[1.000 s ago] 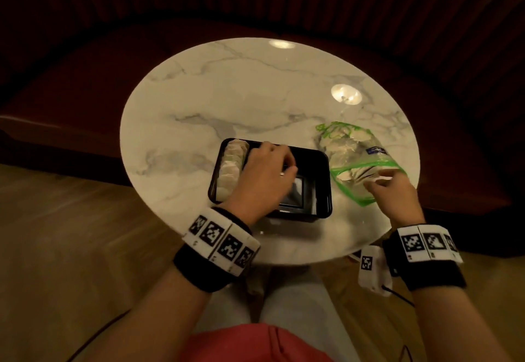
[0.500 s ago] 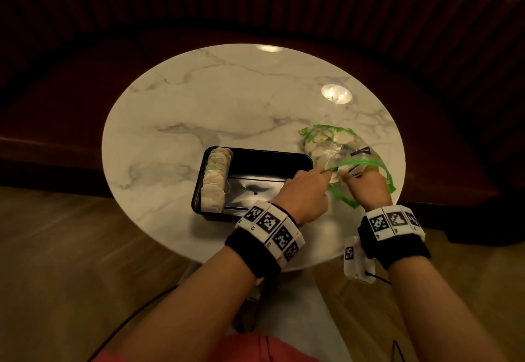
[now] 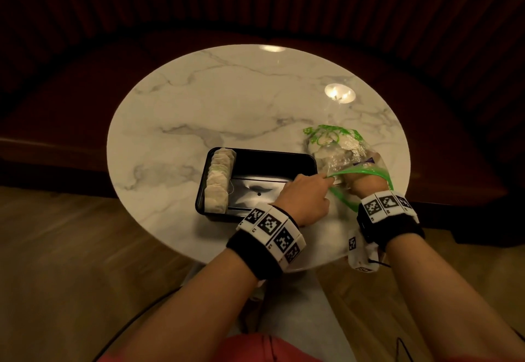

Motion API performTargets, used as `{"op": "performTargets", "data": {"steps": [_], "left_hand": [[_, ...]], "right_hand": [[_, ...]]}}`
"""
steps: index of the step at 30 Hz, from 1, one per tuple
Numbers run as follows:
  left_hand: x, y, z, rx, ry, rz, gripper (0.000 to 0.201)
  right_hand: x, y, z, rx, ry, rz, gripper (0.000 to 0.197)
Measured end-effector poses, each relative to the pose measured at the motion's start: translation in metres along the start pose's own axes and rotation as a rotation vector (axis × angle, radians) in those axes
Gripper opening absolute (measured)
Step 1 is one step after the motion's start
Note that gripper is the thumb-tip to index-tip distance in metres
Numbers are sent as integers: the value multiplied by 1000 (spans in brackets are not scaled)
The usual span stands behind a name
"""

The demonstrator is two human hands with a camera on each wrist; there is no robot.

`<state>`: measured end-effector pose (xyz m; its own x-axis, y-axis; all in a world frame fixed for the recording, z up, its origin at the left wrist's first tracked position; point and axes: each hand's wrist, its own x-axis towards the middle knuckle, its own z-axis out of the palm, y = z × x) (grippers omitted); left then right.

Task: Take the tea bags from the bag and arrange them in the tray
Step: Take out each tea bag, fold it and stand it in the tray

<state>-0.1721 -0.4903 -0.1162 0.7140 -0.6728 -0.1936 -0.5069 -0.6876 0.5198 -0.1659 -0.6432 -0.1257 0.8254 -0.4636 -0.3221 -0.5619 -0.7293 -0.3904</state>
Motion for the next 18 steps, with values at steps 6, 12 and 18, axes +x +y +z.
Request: {"op": "performTargets", "data": {"steps": [6, 12, 18], "left_hand": [[-3, 1, -5, -101, 19, 10, 41], [-6, 7, -17, -229, 66, 14, 44], [-11, 15, -28, -329, 127, 7, 49]], "right_hand": [[8, 11, 10, 30, 225, -13, 39], [-23, 8, -5, 97, 258, -56, 32], [-53, 11, -26, 140, 244, -164, 51]]}}
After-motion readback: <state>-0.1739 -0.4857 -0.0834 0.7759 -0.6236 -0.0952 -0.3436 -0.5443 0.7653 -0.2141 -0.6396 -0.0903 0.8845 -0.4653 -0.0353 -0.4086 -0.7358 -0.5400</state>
